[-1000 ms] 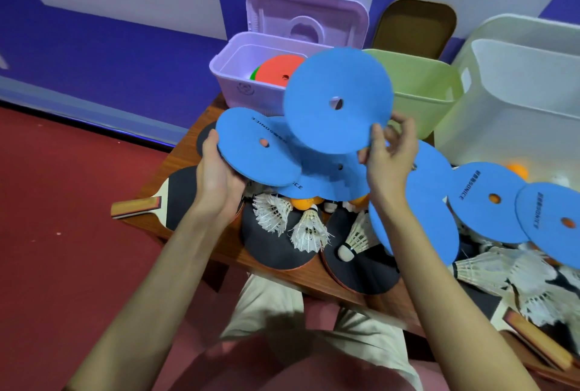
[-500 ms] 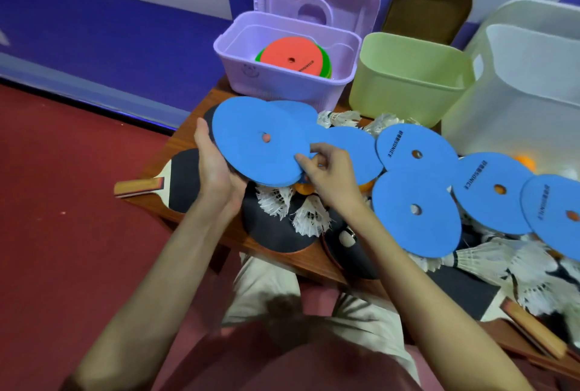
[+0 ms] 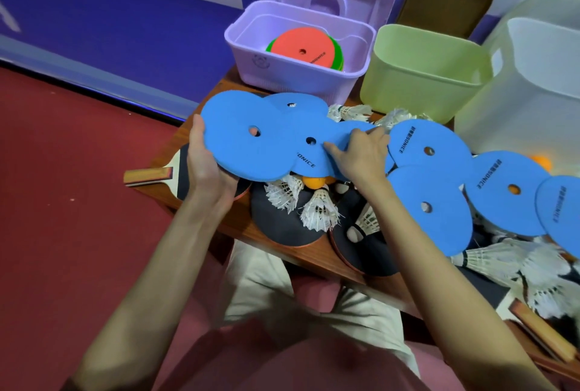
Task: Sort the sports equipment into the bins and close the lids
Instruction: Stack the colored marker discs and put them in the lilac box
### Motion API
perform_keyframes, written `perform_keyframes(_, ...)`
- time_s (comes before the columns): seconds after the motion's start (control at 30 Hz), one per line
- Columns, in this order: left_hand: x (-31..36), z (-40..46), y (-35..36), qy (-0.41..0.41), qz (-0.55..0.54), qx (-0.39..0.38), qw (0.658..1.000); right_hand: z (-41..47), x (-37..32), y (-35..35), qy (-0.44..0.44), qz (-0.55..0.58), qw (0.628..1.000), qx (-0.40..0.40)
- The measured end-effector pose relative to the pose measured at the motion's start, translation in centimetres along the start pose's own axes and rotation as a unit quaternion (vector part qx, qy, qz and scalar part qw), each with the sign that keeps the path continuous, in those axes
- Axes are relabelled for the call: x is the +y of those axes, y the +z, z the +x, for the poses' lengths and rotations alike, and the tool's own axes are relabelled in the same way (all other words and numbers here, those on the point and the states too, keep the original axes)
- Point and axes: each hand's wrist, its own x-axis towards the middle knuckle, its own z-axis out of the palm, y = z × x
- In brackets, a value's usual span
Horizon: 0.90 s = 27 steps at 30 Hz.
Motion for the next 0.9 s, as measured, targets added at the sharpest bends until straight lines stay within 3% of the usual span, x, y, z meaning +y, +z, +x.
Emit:
perform_keyframes(0.13, 0.1, 0.0, -0.3, 0.002, 0.003, -0.006, 1.0, 0.7, 0.1, 0.4, -0.005, 0.046, 0.999, 0.009)
perform_keyframes(0.23, 0.2, 0.0, -0.4, 0.006, 0.008, -0.005, 1.0, 1.0, 0.5, -0.3, -0.048, 0.187, 0.981, 0.02)
perform_keyframes(0.33, 0.4, 0.1, -0.6, 0.021, 0.009, 0.004, 1.0, 1.3, 1.1, -1.2, -0.098, 0.243, 0.965, 0.012)
perform_keyframes(0.43, 0.8, 0.4, -0.9, 0.039, 0.016, 0.017, 0.999, 1.0, 1.1, -1.8, -0.135, 0.295, 0.939, 0.109)
perform_keyframes(0.53, 0.9, 0.8, -1.2, 0.04, 0.013, 0.024, 0.999, 1.0, 0.4, -2.2, -0.103, 0.38, 0.894, 0.211)
perform_keyframes(0.63, 0.7, 1.2, -1.1, 0.019, 0.005, 0.019, 1.0, 0.8, -1.3, -2.1, -0.076, 0.514, 0.842, 0.148)
perform_keyframes(0.7, 0.6, 1.3, -0.6, 0.003, -0.015, 0.015, 1.0, 0.5, -2.9, -1.4, -0.087, 0.545, 0.83, 0.08)
perform_keyframes(0.8, 0.2, 1.5, -0.1, 0.002, -0.026, 0.014, 1.0, -0.7, -5.1, -0.1, -0.109, 0.525, 0.844, 0.002)
perform_keyframes(0.9, 0.0, 1.7, 0.1, -0.009, -0.035, 0.023, 0.999, -1.3, -5.9, 1.2, -0.112, 0.444, 0.887, -0.06)
